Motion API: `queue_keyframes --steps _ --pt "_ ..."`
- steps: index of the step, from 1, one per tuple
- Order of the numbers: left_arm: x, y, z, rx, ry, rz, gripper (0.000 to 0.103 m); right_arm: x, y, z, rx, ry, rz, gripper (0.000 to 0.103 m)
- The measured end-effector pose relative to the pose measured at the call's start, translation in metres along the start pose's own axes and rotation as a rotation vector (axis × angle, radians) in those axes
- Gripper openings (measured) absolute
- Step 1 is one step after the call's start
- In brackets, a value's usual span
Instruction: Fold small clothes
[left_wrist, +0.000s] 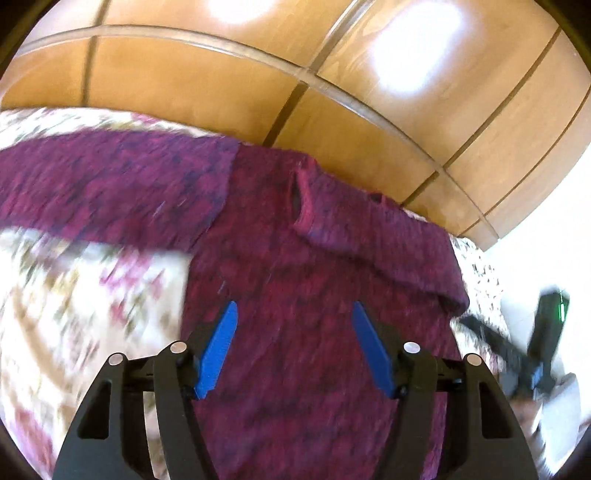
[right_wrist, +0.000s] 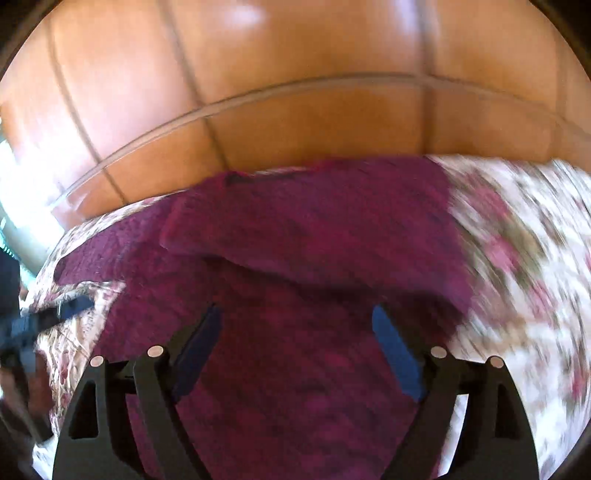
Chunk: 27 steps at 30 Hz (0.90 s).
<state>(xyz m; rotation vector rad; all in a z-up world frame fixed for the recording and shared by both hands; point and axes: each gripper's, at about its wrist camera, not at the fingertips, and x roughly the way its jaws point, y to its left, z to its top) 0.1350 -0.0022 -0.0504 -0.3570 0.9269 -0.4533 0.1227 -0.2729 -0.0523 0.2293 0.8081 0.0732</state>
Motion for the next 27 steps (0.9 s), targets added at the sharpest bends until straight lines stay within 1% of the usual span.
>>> queue_keyframes --steps 2,4,6,7,8,9,10,11,12,14,15,16,17,18,19,21,23,25,26,27 --pt "0.020 -0.007 0.018 0.006 0.013 0.005 0.062 -0.011 -0.020 -0.013 0.058 0.000 -0.014 0.084" --pt "0.043 -0.011 0.035 0.012 0.036 0.007 0.057 -0.025 -0.046 -0.025 0.140 -0.011 -0.027 0.084" --pt "0.063 -0.015 0.047 0.000 0.059 0.005 0.056 -0.035 -0.062 -0.027 0.201 -0.025 -0.031 0.084" --pt "0.074 -0.017 0.053 -0.004 0.076 0.000 0.054 -0.038 -0.069 -0.026 0.224 -0.035 -0.034 0.084" --pt "0.084 -0.017 0.057 -0.010 0.089 0.004 0.034 -0.041 -0.075 -0.024 0.242 -0.046 -0.035 0.084" --pt "0.094 -0.017 0.060 -0.020 0.106 0.000 0.027 -0.043 -0.080 -0.019 0.263 -0.061 -0.031 0.084" --pt "0.099 -0.018 0.063 -0.012 0.105 0.004 0.011 -0.045 -0.084 -0.014 0.274 -0.071 -0.025 0.084" --pt "0.101 -0.020 0.066 0.003 0.096 0.014 0.009 -0.045 -0.087 -0.007 0.283 -0.082 -0.022 0.084" --pt "0.099 -0.021 0.067 0.008 0.080 0.021 0.007 -0.045 -0.091 -0.002 0.288 -0.091 -0.022 0.084" --pt "0.083 -0.020 0.067 0.006 0.031 0.018 0.007 -0.042 -0.091 0.014 0.290 -0.115 -0.013 0.084" --pt "0.075 -0.019 0.067 0.013 0.013 0.023 0.007 -0.039 -0.088 0.021 0.285 -0.122 -0.008 0.081" --pt "0.063 -0.017 0.065 0.028 -0.006 0.039 0.007 -0.035 -0.086 0.028 0.276 -0.123 0.001 0.076" --pt "0.059 -0.016 0.064 0.036 -0.013 0.050 0.007 -0.029 -0.083 0.034 0.267 -0.118 0.003 0.072" --pt "0.053 -0.014 0.062 0.047 -0.019 0.063 0.007 -0.020 -0.078 0.042 0.250 -0.109 0.001 0.065" --pt "0.048 -0.010 0.059 0.060 -0.022 0.084 0.007 -0.011 -0.072 0.049 0.231 -0.098 0.004 0.063" --pt "0.047 -0.002 0.056 0.065 -0.018 0.112 0.007 0.014 -0.057 0.060 0.187 -0.056 0.005 0.061" --pt "0.055 0.008 0.052 0.054 0.017 0.151 0.007 0.049 -0.042 0.066 0.143 0.016 -0.047 0.058" --pt "0.068 0.020 0.044 0.056 0.053 0.194 0.007 0.082 -0.035 0.063 0.107 0.093 -0.137 0.058" --pt "0.073 0.024 0.040 0.053 0.067 0.202 0.007 0.093 -0.033 0.059 0.090 0.111 -0.167 0.059" --pt "0.074 0.027 0.036 0.051 0.070 0.208 0.007 0.097 -0.028 0.056 0.060 0.081 -0.198 0.061"
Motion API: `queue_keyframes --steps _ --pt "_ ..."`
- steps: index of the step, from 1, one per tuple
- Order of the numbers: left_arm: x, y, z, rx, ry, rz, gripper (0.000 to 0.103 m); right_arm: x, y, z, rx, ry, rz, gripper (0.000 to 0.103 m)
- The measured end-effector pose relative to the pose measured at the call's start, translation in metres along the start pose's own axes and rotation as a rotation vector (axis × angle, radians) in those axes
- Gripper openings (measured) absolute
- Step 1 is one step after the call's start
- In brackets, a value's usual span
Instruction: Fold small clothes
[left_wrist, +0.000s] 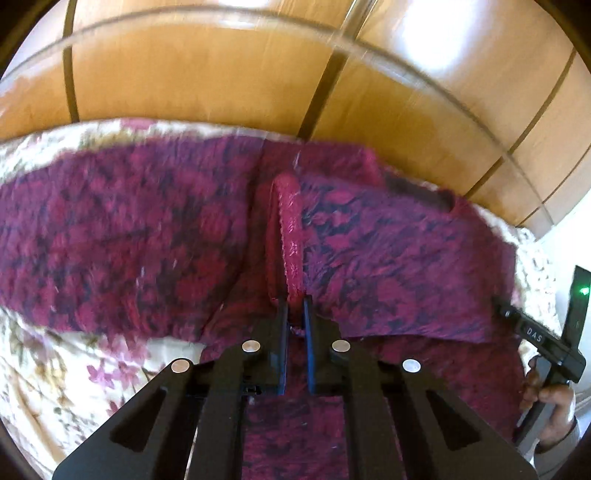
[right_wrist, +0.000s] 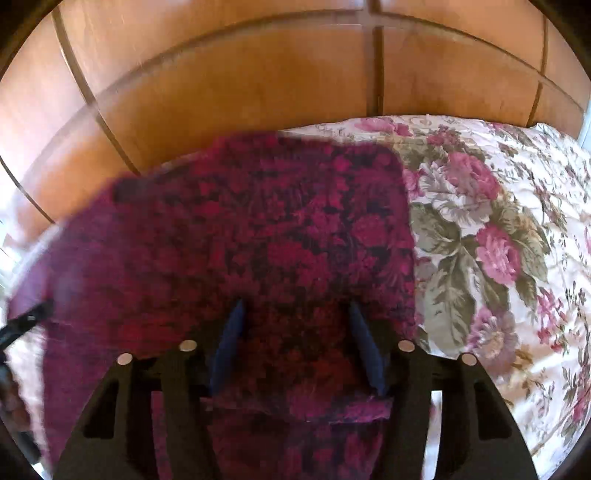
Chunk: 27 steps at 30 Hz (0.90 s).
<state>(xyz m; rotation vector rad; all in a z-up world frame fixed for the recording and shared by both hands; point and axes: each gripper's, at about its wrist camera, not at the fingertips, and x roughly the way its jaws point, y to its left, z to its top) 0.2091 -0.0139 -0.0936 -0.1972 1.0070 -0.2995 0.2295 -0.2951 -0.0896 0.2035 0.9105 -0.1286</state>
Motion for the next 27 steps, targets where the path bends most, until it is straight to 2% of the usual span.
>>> queue_keyframes --steps 4,5,6,7,10,12,15,18,19,22,25,27 --pt "-0.010 -0.003 -0.006 -0.006 -0.033 0.018 0.014 -0.004 0.011 -0.004 -0.027 -0.023 -0.058 0.063" --pt "-0.017 -0.002 -0.009 -0.013 -0.045 0.016 0.022 -0.008 0.012 -0.003 -0.027 -0.022 -0.063 0.065" --pt "-0.025 0.001 -0.011 -0.026 -0.063 0.018 0.028 -0.017 0.015 -0.003 -0.036 -0.026 -0.071 0.073" --pt "-0.036 0.009 -0.016 -0.050 -0.090 0.014 0.039 -0.026 0.018 -0.004 -0.045 -0.044 -0.073 0.080" --pt "-0.061 0.036 -0.025 -0.129 -0.136 0.015 0.042 -0.058 0.032 -0.016 -0.086 -0.114 -0.071 0.086" --pt "-0.068 0.054 -0.029 -0.174 -0.142 0.032 0.042 -0.069 0.045 -0.029 -0.106 -0.120 -0.043 0.088" --pt "-0.083 0.102 -0.041 -0.296 -0.117 0.052 0.042 -0.070 0.075 -0.057 -0.176 -0.083 -0.023 0.090" --pt "-0.103 0.155 -0.055 -0.466 -0.135 0.067 0.042 -0.057 0.095 -0.079 -0.236 -0.043 -0.037 0.094" --pt "-0.113 0.176 -0.060 -0.521 -0.153 0.058 0.042 -0.050 0.101 -0.088 -0.255 -0.021 -0.042 0.101" --pt "-0.140 0.230 -0.071 -0.648 -0.232 0.065 0.042 -0.041 0.105 -0.099 -0.265 -0.015 -0.054 0.101" --pt "-0.161 0.276 -0.078 -0.755 -0.312 0.092 0.056 -0.038 0.099 -0.097 -0.226 -0.001 -0.022 0.101" --pt "-0.168 0.302 -0.079 -0.822 -0.330 0.096 0.056 -0.038 0.099 -0.097 -0.221 -0.001 -0.016 0.101"
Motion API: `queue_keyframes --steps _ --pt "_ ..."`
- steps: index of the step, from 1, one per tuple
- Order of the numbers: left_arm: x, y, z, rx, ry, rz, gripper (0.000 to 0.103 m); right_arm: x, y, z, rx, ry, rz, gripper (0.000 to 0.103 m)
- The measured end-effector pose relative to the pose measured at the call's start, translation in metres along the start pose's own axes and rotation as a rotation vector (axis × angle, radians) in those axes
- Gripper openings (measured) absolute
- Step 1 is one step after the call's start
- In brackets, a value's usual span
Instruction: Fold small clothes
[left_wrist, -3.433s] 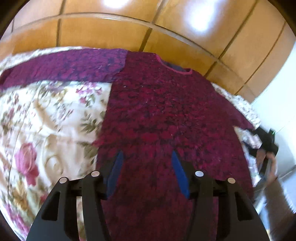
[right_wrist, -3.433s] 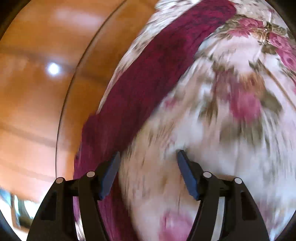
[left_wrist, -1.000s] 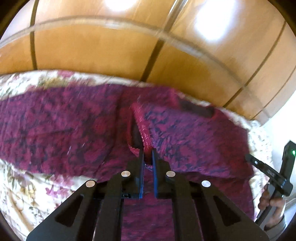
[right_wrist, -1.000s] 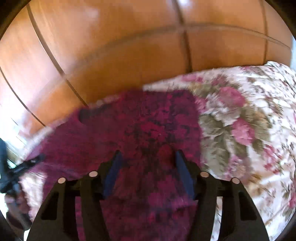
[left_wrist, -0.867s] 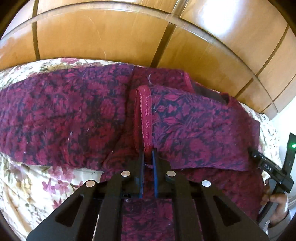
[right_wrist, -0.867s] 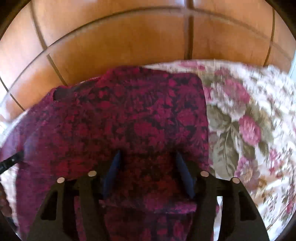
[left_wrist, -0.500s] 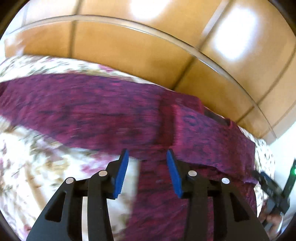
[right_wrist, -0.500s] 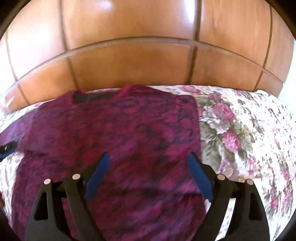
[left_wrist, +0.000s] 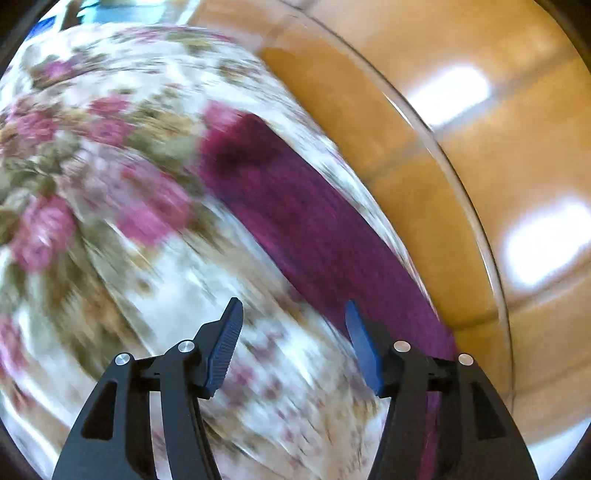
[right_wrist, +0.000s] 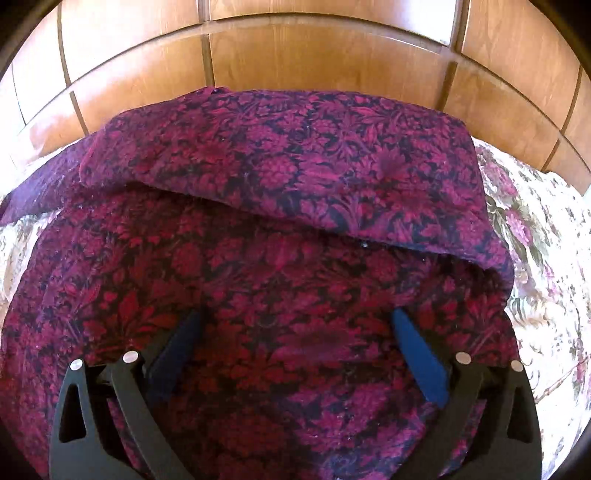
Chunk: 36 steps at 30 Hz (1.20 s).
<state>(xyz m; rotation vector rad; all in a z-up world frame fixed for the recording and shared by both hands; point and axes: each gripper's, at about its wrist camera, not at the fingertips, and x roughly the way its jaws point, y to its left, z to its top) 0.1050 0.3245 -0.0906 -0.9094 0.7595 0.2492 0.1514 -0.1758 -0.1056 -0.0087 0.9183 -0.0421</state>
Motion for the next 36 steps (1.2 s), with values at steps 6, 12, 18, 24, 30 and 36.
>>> queue_keyframes --steps 6,12,18,24,30,36 --pt "0.015 0.038 0.041 -0.217 0.005 -0.074 0.056 -0.001 0.002 0.000 -0.006 -0.019 -0.012 0.101" --pt "0.055 0.040 0.065 -0.216 0.061 0.004 0.017 -0.002 0.005 -0.003 -0.017 -0.023 -0.031 0.101" --pt "0.032 -0.018 0.059 -0.028 -0.041 -0.073 0.011 -0.003 0.004 -0.002 -0.018 -0.026 -0.037 0.101" --pt "-0.010 -0.138 -0.030 0.386 -0.022 -0.270 0.011 -0.002 0.004 -0.001 -0.019 -0.026 -0.037 0.101" --pt "0.018 -0.217 -0.173 0.705 0.150 -0.311 0.010 -0.002 0.002 -0.001 -0.017 -0.026 -0.033 0.101" --pt "0.048 -0.240 -0.257 0.920 0.273 -0.223 0.043 -0.002 -0.004 0.002 -0.002 -0.028 -0.011 0.101"
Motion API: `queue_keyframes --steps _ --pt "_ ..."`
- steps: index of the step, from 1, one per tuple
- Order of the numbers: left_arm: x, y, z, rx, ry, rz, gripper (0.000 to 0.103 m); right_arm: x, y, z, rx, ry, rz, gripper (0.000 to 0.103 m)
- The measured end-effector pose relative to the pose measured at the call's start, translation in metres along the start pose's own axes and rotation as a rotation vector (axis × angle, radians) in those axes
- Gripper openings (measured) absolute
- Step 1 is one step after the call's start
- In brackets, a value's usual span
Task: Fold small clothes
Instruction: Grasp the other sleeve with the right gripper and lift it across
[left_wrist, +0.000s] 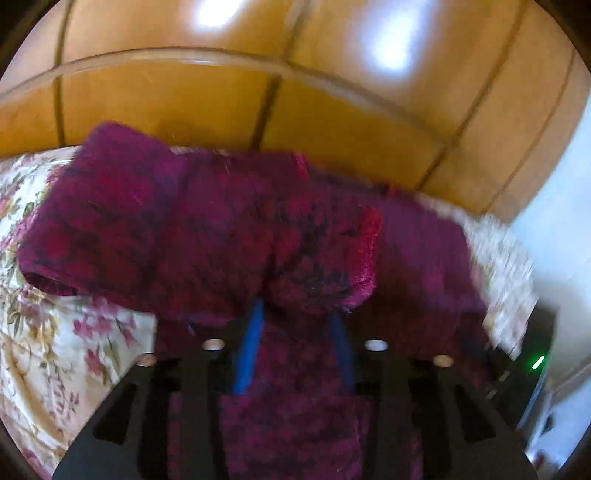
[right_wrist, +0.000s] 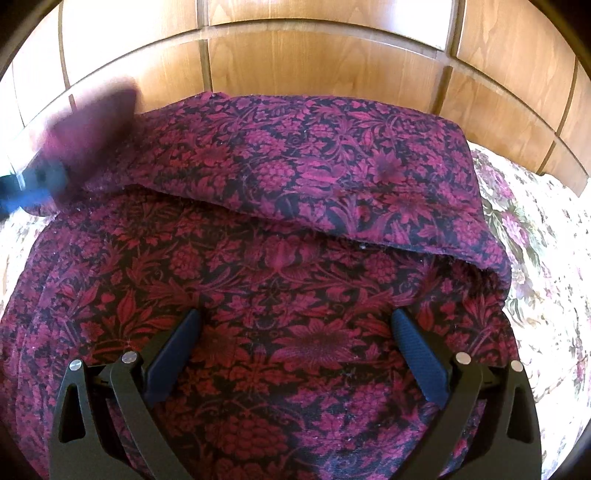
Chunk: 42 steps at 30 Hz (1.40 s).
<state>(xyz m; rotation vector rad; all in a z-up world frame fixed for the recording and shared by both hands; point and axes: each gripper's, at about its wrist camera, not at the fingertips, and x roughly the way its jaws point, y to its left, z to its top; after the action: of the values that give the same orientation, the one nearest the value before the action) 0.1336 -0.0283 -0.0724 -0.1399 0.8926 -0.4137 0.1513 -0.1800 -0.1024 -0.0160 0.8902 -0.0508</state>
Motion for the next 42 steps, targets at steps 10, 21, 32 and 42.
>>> queue_keyframes --steps 10,21,32,42 --pt "-0.050 0.005 -0.062 0.027 -0.066 0.017 0.064 -0.002 -0.016 0.010 0.044 0.010 0.042 0.089" --pt "-0.038 0.038 -0.095 -0.085 -0.035 0.018 0.064 0.023 0.065 0.085 0.175 0.093 0.448 0.071" --pt "-0.040 0.039 -0.104 -0.073 -0.058 0.020 0.064 -0.079 0.036 0.132 0.108 -0.207 0.370 0.011" --pt "-0.039 0.037 -0.106 -0.061 -0.056 0.037 0.064 -0.051 -0.091 0.122 0.293 -0.175 0.108 0.010"
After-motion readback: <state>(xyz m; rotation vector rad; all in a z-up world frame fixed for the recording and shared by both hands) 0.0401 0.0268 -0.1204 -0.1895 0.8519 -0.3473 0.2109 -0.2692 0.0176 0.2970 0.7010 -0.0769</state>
